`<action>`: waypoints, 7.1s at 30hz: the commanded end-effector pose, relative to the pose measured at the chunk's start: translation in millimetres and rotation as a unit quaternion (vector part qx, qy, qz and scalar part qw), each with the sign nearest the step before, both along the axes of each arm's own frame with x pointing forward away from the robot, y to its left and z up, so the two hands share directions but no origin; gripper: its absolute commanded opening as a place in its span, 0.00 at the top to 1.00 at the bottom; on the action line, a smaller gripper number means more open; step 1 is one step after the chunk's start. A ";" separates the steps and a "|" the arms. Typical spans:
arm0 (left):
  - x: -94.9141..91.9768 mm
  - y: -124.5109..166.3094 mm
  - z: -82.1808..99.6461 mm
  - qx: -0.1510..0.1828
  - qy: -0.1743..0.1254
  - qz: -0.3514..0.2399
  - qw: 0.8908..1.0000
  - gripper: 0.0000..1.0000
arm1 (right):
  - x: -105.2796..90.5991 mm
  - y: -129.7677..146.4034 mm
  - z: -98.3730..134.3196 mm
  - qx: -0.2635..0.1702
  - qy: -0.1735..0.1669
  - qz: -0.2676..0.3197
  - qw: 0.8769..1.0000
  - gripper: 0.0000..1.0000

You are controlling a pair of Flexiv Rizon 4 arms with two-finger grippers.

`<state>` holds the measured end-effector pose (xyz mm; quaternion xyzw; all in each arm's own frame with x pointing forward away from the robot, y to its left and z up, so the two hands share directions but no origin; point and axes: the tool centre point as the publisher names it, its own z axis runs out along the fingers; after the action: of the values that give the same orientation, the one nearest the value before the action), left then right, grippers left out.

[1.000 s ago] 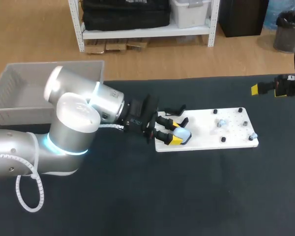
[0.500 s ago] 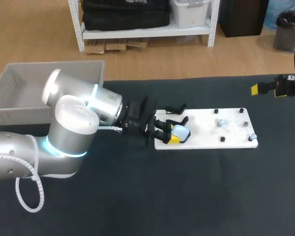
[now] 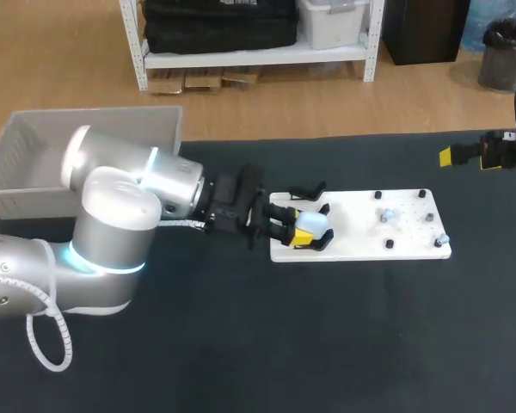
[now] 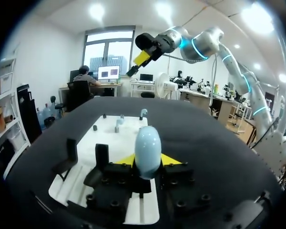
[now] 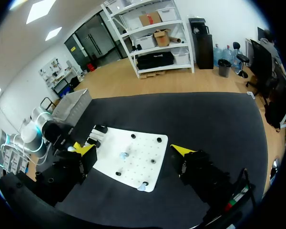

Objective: Pick up each earbud case from the left stands, insert the matching earbuds, close the lid, and place the case in the box.

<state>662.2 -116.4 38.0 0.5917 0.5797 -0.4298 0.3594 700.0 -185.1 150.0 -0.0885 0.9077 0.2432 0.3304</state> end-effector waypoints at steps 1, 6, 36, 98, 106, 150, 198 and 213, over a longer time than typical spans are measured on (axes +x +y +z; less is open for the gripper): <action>-11.1 7.1 10.0 -0.019 -0.007 0.010 1.000 1.00 | 0.0 0.0 0.0 0.000 0.000 0.000 1.000 0.00; -18.2 5.9 25.6 -0.050 -0.012 0.017 0.999 1.00 | 0.0 0.0 0.0 0.000 0.000 0.000 1.000 0.00; -31.5 1.0 57.1 -0.120 -0.027 0.018 0.992 1.00 | 0.0 0.0 0.0 0.000 0.000 0.000 1.000 0.00; -15.8 -43.7 48.1 -0.163 -0.039 -0.006 0.986 1.00 | -104.2 137.9 3.7 -0.085 0.055 0.099 0.990 0.00; -15.8 -43.7 48.1 -0.163 -0.039 -0.006 0.986 1.00 | -103.0 155.1 -3.4 -0.086 0.067 0.106 0.988 0.00; -15.8 -43.7 48.1 -0.163 -0.039 -0.006 0.986 1.00 | -65.8 159.2 -38.1 -0.086 0.105 0.079 0.988 0.00; -15.8 -43.7 48.1 -0.163 -0.039 -0.006 0.986 1.00 | -53.1 16.1 -56.4 -0.280 0.175 -0.010 0.944 0.00; -15.8 -43.7 48.1 -0.163 -0.039 -0.006 0.986 1.00 | -50.5 12.2 -92.1 -0.293 0.226 0.038 0.928 0.27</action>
<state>648.2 -159.8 86.6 0.5466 0.4830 -0.4994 0.4675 643.5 -176.7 61.5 -0.1590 0.9838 -0.0042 0.0826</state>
